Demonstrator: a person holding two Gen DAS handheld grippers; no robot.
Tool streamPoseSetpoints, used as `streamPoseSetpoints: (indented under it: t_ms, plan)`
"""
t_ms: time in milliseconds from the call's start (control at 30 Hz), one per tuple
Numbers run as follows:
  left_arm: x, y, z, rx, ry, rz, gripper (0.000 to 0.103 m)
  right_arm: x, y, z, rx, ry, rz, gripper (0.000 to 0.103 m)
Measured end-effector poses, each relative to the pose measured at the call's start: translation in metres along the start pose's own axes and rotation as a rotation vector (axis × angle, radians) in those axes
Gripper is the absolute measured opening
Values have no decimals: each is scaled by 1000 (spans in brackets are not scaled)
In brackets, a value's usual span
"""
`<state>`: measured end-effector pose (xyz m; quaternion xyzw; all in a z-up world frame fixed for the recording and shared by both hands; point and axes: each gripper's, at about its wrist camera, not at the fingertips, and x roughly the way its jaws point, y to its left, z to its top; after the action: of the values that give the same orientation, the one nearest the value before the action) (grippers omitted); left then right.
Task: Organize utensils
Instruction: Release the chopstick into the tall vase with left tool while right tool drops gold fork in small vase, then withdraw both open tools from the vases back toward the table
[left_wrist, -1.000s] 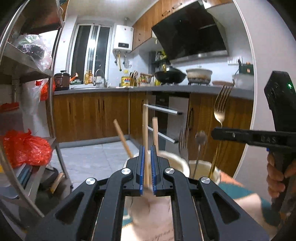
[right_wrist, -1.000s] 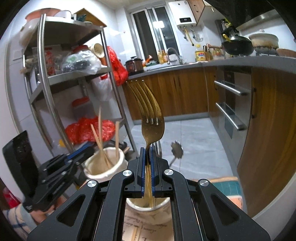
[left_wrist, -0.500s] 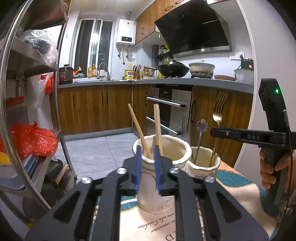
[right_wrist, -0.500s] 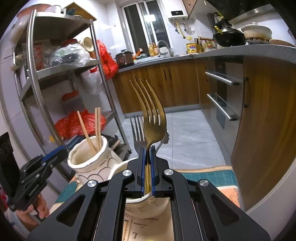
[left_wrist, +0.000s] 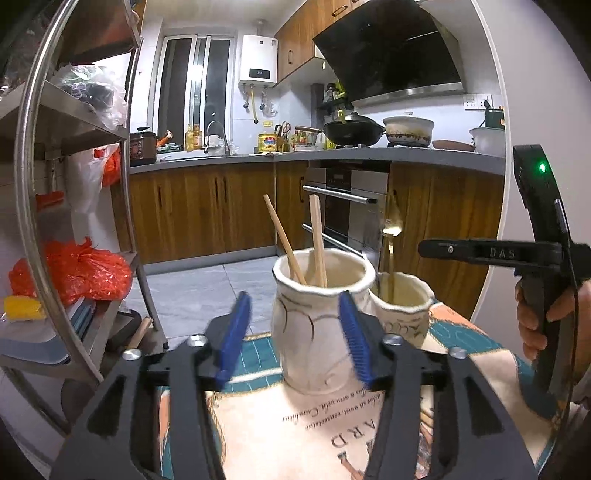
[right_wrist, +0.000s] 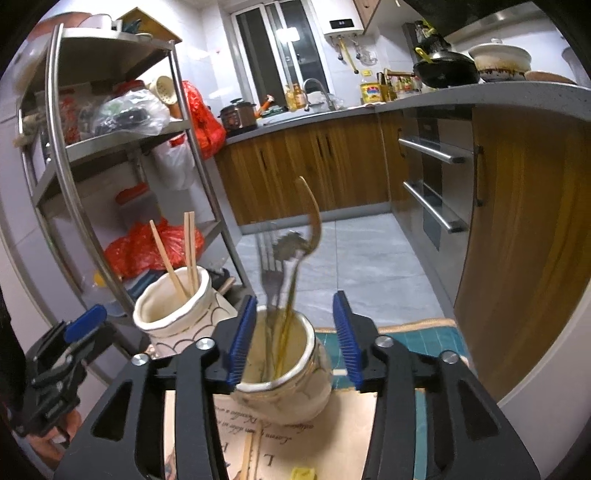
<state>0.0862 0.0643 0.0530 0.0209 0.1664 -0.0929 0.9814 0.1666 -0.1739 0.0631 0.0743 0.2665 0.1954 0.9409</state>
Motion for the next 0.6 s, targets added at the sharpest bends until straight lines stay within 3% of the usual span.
streamPoseSetpoints:
  t_ms: [200, 267, 433, 600]
  plan:
    - [-18, -7, -15, -12, 21, 12, 84, -28, -1, -13, 4, -15, -5, 85]
    - [-22, -10, -19, -5, 30, 19, 87, -41, -1, -21, -1, -22, -29, 95]
    - [-36, -13, -29, -34, 50, 0, 94, -63, -9, -39, 33, -31, -63, 98]
    - [-41, -12, -46, -102, 100, -28, 96, -71, -18, -61, 49, 14, -111, 98]
